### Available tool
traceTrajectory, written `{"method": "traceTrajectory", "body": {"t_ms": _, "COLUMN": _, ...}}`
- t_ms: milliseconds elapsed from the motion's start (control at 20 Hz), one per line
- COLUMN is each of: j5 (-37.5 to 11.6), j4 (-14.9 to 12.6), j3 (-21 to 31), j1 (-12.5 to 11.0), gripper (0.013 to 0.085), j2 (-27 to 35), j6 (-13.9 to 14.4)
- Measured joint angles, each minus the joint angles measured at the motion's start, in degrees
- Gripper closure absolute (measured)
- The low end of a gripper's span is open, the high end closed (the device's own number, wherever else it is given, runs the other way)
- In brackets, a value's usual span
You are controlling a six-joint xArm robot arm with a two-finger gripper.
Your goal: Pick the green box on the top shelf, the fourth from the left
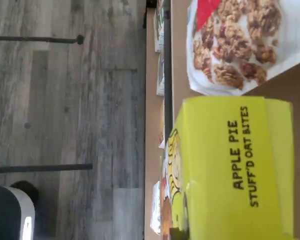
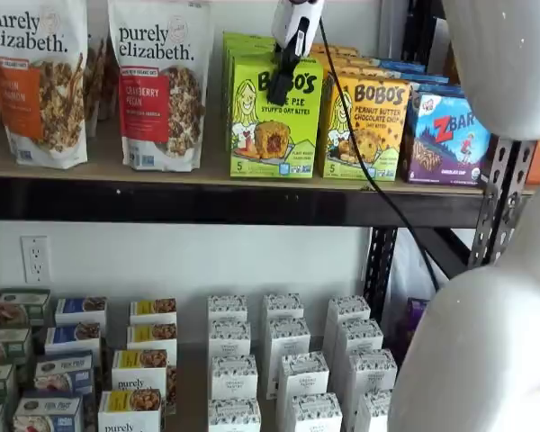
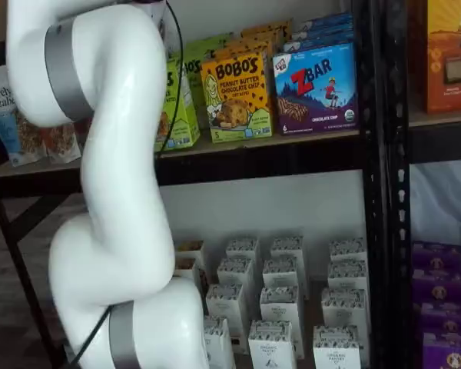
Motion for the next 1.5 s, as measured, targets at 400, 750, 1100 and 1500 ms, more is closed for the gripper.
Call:
{"method": "traceTrajectory", "body": {"t_ms": 400, "j5": 2.4, "j4": 0.1, "j3": 0.6, "j1": -0.1, "gripper": 0.065, "j2": -1.9, "j6": 0.2}}
{"method": "traceTrajectory", "body": {"t_ms": 750, "j5": 3.8, "j4": -0.2, "j3": 2.1, "j1": 0.2, "gripper": 0.065, "j2": -4.1, "j6": 0.6}}
{"method": "traceTrajectory", "body": {"t_ms": 1100, "j5": 4.0, "j4": -1.0, "j3": 4.7, "j1": 0.1, "gripper": 0.065, "j2": -6.8, "j6": 0.4}}
{"method": "traceTrajectory", "body": {"t_ms": 1500, "j5": 3.5, "j4": -1.8, "j3": 8.3, "j1": 0.1, "gripper": 0.065, "j2": -10.0, "j6": 0.3}}
